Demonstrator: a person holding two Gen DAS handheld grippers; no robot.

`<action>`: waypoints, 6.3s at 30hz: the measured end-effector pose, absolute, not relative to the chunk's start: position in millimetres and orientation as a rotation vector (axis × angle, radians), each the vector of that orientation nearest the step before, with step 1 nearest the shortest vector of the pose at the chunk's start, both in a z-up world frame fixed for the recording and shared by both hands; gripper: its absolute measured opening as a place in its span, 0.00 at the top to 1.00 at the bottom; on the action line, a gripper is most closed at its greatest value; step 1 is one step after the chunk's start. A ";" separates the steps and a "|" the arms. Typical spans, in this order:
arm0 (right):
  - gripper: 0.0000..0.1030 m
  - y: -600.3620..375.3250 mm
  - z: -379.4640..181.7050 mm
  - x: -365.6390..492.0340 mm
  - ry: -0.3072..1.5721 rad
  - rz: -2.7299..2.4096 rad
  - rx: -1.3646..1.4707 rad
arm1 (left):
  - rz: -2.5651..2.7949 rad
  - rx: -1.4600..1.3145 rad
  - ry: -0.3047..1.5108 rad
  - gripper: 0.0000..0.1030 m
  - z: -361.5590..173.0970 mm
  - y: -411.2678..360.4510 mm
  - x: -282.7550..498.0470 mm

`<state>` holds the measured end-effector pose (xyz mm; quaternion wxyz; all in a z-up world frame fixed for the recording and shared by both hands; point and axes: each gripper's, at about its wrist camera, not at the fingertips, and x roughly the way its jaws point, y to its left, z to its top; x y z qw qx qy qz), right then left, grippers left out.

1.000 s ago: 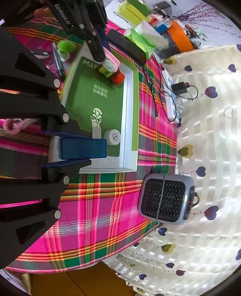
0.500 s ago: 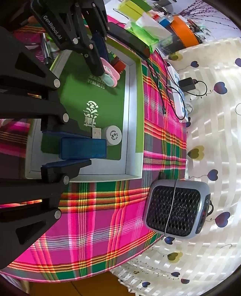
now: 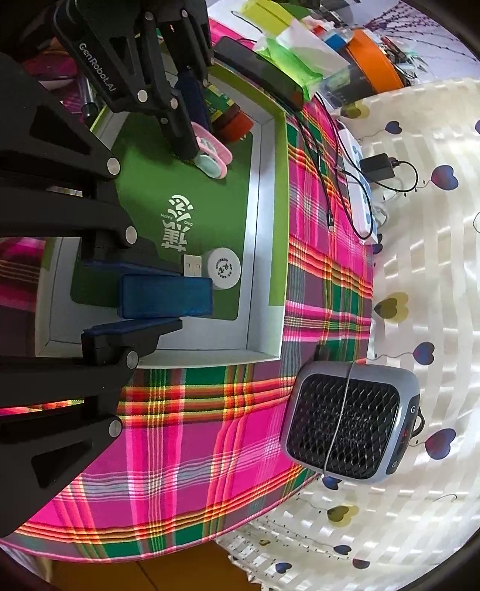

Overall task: Organize rigid objects
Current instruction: 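Carry the pink clip and blue USB stick into the green box with both tools, then open the left tool to drop the pink clip while the right tool releases the USB stick, then lift both open tools out of the green box, then reach the left tool to the black round key fob while the right tool reaches the black power bank, then close the left tool on the key fob while the right tool grasps the power bank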

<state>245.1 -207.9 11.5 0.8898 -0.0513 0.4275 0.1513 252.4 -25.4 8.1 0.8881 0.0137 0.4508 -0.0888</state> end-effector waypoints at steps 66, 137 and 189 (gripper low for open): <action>0.65 -228.7 43.4 152.7 0.734 0.335 -0.023 | -0.071 -0.082 0.754 0.67 50.2 30.0 130.6; 0.65 -213.2 6.3 116.5 0.820 0.620 -0.117 | -0.217 -0.213 0.927 0.53 5.2 2.0 122.4; 0.76 -206.9 5.3 122.9 0.840 0.592 -0.116 | -0.226 -0.256 0.914 0.71 8.0 12.2 109.8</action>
